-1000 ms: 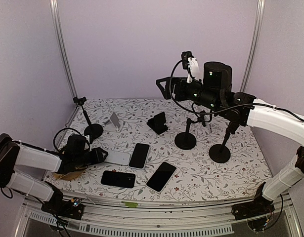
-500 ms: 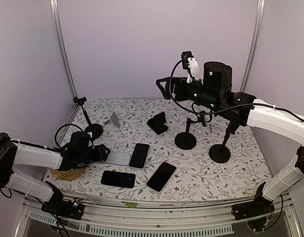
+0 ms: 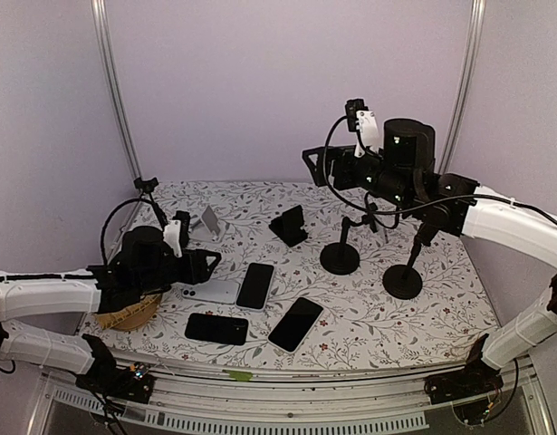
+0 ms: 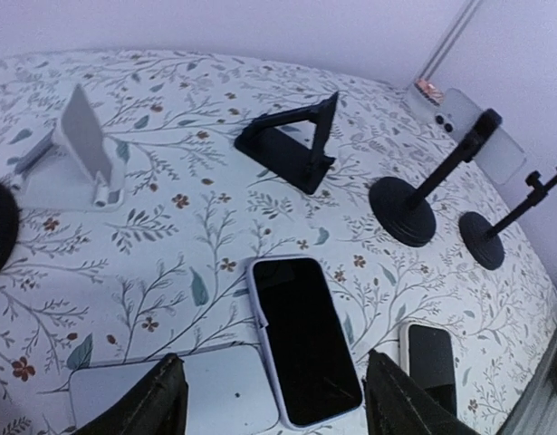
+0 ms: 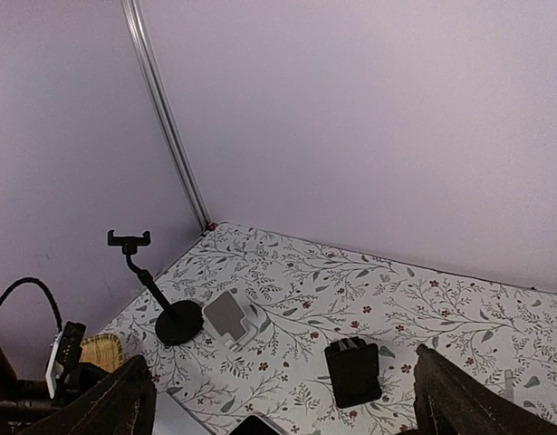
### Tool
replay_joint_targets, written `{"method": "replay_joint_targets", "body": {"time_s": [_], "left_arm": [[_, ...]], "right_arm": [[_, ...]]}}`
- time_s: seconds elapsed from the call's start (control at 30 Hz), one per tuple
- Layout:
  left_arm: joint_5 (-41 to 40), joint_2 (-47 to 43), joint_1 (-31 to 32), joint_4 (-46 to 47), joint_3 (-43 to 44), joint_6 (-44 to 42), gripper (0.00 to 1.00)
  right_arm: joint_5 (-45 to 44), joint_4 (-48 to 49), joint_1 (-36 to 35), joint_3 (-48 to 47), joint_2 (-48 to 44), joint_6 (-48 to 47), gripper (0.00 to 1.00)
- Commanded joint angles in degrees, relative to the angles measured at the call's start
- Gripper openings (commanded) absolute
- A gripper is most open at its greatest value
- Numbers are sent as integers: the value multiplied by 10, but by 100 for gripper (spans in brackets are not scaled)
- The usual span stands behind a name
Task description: Remove the phone from the phone stand
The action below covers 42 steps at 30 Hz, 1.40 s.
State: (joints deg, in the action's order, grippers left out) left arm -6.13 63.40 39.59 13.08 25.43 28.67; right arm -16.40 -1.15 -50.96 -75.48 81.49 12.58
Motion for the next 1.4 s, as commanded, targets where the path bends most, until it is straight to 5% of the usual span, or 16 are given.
{"method": "replay_joint_targets", "body": {"time_s": [0.0,0.4,0.67,1.13,1.27,1.37], "left_arm": [[84,21,25,72,54,-97,67],[300,327,61,168,284,-249,71],[316,543,65,127,522,-277,69],[365,779,68,32,830,-255,71],[381,804,71,32,863,-251,64],[386,812,73,40,868,-246,48]], "right_arm": [[-48,0,14,21,-29,-14,99],[-54,11,35,58,-59,-15,99],[-40,11,59,100,-93,-14,99],[-10,15,87,132,-114,-1,99],[-6,14,90,133,-112,0,99],[-6,14,90,134,-110,0,99]]}}
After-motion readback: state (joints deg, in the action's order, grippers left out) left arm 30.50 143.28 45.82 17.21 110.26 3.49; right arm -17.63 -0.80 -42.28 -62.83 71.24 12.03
